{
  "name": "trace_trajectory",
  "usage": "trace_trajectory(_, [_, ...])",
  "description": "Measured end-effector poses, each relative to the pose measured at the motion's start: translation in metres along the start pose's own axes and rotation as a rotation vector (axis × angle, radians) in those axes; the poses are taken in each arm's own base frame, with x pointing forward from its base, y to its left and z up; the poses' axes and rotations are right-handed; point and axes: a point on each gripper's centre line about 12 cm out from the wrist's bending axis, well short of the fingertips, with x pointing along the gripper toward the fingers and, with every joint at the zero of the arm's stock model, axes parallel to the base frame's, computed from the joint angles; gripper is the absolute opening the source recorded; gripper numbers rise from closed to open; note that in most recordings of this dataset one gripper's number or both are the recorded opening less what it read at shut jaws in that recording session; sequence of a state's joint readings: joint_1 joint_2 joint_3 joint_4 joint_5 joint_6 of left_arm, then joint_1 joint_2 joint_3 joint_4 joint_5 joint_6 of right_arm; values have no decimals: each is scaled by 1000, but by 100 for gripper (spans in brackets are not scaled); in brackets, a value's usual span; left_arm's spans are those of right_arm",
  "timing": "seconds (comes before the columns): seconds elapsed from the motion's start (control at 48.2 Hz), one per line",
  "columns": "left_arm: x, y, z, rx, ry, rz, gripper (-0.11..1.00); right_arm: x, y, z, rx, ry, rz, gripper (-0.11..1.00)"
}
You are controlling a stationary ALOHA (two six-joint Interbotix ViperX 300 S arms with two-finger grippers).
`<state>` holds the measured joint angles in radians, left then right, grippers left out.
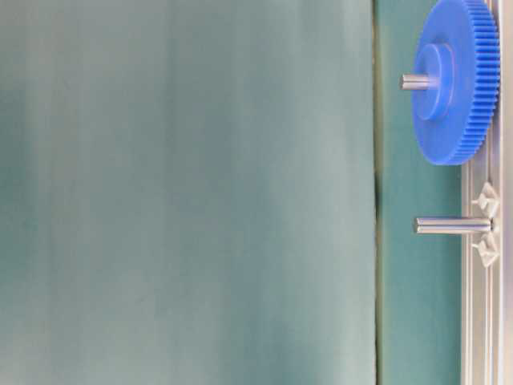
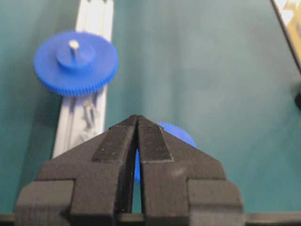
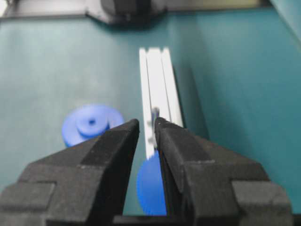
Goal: Find the location of the shaft and insert the small gear.
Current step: 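Move the left gripper open toward the small blue gear on the table, then lower the left gripper over the small blue gear and close on its hub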
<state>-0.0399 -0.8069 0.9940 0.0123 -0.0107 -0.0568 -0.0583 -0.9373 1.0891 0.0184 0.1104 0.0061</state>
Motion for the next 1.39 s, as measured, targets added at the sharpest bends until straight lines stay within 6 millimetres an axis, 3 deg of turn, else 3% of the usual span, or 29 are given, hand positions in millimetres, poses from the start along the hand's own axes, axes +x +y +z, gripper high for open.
trace_trajectory(0.187, [22,-7,-10,7,115,-24,6,6,-1,-16,1,126,-4,33])
trace_trajectory(0.311, [37,-12,-18,11,194,-36,15,7,-1,-19,1,150,-5,33])
trace_trajectory(0.395, [47,-13,-26,14,258,-37,27,7,-1,-20,2,155,-6,33])
trace_trajectory(0.581, [71,-14,-37,18,341,-32,75,7,-1,-21,2,159,-6,33])
trace_trajectory(0.664, [80,-15,-41,18,368,-32,89,7,-1,-23,2,166,-6,33])
trace_trajectory(1.391, [166,-27,-104,42,599,-47,90,-9,-3,-41,35,171,-15,33])
